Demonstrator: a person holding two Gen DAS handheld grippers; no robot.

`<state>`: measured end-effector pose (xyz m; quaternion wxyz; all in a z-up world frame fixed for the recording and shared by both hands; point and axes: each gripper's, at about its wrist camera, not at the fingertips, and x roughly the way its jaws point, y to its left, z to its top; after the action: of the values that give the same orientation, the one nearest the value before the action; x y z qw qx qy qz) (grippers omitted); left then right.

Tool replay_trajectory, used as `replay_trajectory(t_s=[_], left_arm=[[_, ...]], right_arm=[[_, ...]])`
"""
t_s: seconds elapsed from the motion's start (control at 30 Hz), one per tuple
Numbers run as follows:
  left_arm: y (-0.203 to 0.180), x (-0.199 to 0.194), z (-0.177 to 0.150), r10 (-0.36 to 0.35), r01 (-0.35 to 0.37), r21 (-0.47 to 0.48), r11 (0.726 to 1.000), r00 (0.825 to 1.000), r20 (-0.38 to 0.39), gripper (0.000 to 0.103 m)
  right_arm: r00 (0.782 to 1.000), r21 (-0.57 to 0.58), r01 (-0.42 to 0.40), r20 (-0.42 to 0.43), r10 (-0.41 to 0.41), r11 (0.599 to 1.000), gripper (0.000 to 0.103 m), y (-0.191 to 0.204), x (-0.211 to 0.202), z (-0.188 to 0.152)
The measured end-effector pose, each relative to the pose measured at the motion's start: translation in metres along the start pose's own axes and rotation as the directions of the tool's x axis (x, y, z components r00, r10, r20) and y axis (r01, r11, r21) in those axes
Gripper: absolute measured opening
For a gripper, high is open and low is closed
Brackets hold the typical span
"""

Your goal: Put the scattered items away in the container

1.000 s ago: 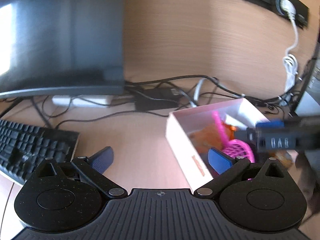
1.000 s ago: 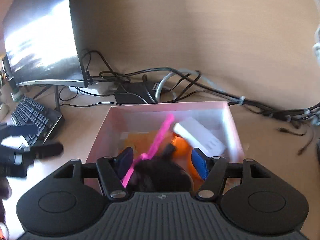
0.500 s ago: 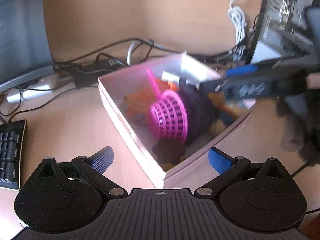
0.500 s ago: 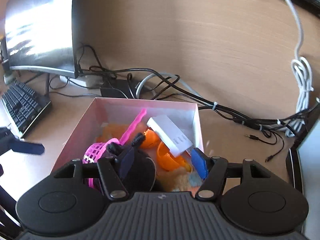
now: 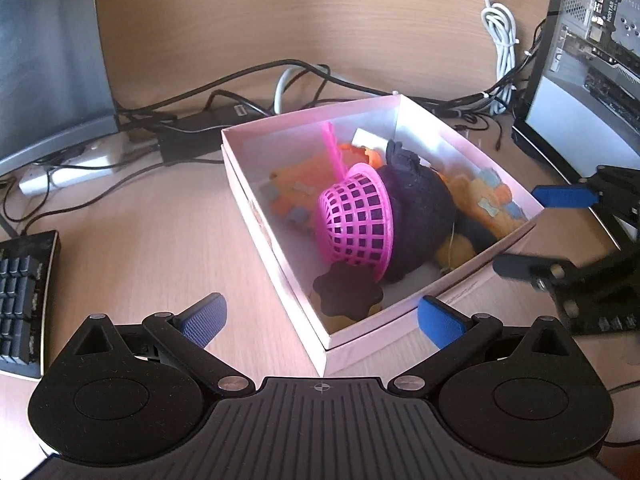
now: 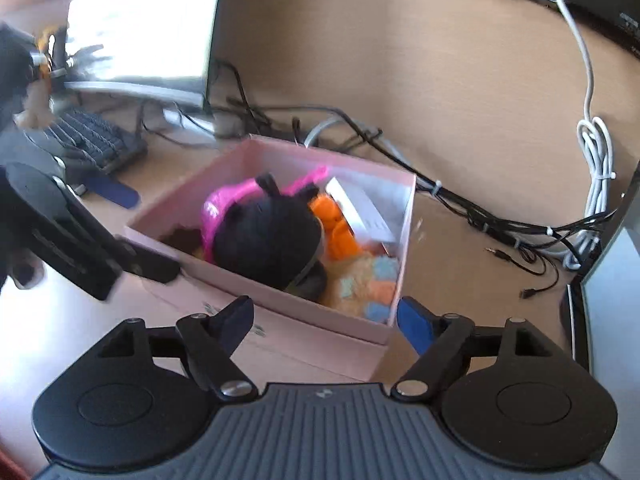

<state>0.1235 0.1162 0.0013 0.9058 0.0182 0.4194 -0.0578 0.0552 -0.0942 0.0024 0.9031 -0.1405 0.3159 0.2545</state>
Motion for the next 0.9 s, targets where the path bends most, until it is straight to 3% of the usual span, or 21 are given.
replay_trajectory(t_s=[0.1, 0.33, 0.5, 0.6, 0.7, 0.9], left_arm=[[0.002, 0.002, 0.001, 0.010, -0.010, -0.001, 1.000, 1.000, 0.008, 0.103], [-0.002, 0.000, -0.002, 0.010, -0.010, -0.002, 1.000, 1.000, 0.019, 0.103], [-0.010, -0.016, -0.013, 0.022, -0.020, -0.023, 1.000, 0.997, 0.076, 0.103], [-0.018, -0.028, -0.027, 0.020, -0.014, -0.050, 0.999, 0.991, 0.131, 0.103], [-0.027, -0.037, -0.043, 0.050, -0.040, -0.064, 0.997, 0.985, 0.167, 0.103], [-0.047, -0.052, -0.072, 0.151, -0.136, -0.087, 0.987, 0.969, 0.194, 0.103]], right_arm=[[1.000, 0.058, -0.002, -0.016, 0.003, 0.998, 0.084, -0.007, 0.007, 0.002], [1.000, 0.051, -0.005, -0.003, 0.005, 0.999, 0.084, 0.001, 0.010, -0.001], [0.999, 0.071, 0.022, 0.027, -0.024, 0.997, 0.087, -0.001, 0.000, -0.006], [0.996, 0.079, 0.062, 0.055, -0.066, 0.995, 0.101, -0.002, -0.014, -0.013], [0.991, 0.081, 0.097, 0.081, -0.104, 0.992, 0.103, -0.001, -0.029, -0.028], [0.996, 0.129, 0.083, 0.027, -0.087, 0.988, 0.103, -0.007, -0.045, -0.064]])
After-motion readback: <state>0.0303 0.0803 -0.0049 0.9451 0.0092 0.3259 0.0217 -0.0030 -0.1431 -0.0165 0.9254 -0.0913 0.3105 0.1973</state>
